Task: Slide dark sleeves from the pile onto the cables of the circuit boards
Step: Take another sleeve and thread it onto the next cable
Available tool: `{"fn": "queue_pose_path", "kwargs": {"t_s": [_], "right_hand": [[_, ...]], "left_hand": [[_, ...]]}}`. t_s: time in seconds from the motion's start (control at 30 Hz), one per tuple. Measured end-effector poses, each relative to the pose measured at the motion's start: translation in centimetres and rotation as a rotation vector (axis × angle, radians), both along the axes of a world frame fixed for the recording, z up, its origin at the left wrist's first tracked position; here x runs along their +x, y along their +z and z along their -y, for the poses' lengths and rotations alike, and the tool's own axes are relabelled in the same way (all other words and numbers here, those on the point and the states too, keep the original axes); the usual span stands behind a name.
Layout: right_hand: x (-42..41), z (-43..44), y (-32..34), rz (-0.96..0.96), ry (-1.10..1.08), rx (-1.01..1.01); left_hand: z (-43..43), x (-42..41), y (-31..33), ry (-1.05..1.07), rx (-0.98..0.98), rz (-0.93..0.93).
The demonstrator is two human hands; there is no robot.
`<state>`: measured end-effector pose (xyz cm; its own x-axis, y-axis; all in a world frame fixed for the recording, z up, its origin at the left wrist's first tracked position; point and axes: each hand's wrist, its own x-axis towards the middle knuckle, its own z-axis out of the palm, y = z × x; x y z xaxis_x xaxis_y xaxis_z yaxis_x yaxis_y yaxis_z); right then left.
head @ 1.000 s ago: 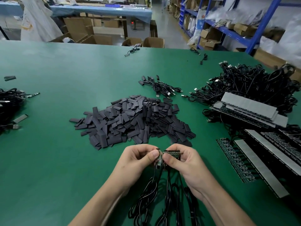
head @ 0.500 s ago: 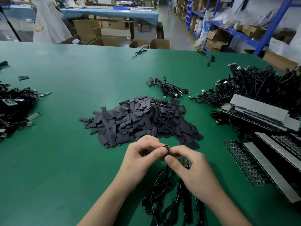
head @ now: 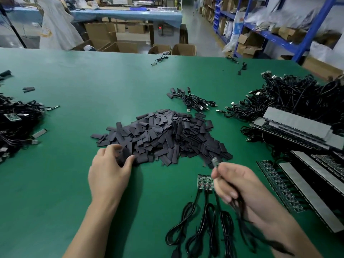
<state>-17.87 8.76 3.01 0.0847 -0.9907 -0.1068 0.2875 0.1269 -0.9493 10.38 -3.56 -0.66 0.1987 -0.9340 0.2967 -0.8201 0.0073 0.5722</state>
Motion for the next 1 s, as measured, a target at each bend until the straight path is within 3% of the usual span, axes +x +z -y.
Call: {"fn": "queue_pose_path", "kwargs": {"t_s": [0.13,0.27,0.37,0.43,0.53,0.63,0.83,1.0], "right_hand": [[1.7,0.3,-1.3,-0.48,0.018,-0.012],[2.6,0.3,-1.7,-0.629,-0.011,-0.024],[2.8,0.4,-1.9,-0.649,-0.032,-0.038],[2.7,0.4,-2.1,-0.623,-0.05,-0.051],[2.7,0.4,-2.2,-0.593,-0.092,-0.072],[2.8,0.4,-2.3,-0.549,-0.109,-0.096],[2.7,0.4,-2.5,-0.533,-0.107,-0.081],[2.7,0.4,-2.5,-0.546,-0.105,-0.077]], "left_hand": [[0.1,0.2,0.0,-0.014,0.009,-0.036],[-0.2,0.1,0.1,-0.019,-0.029,-0.024],[-0.5,-0.2,0.5,-0.131,-0.112,-0.076],[-0.9,-1.0,1.0,-0.297,-0.14,-0.245],[-2.3,-3.1,1.5,-0.625,0.008,-0.568],[-3.7,-5.1,1.0,-0.836,0.187,-0.697],[-4.2,-6.2,0.3,-0.915,0.263,-0.824],[-4.2,-6.1,0.4,-0.916,0.266,-0.789]]}}
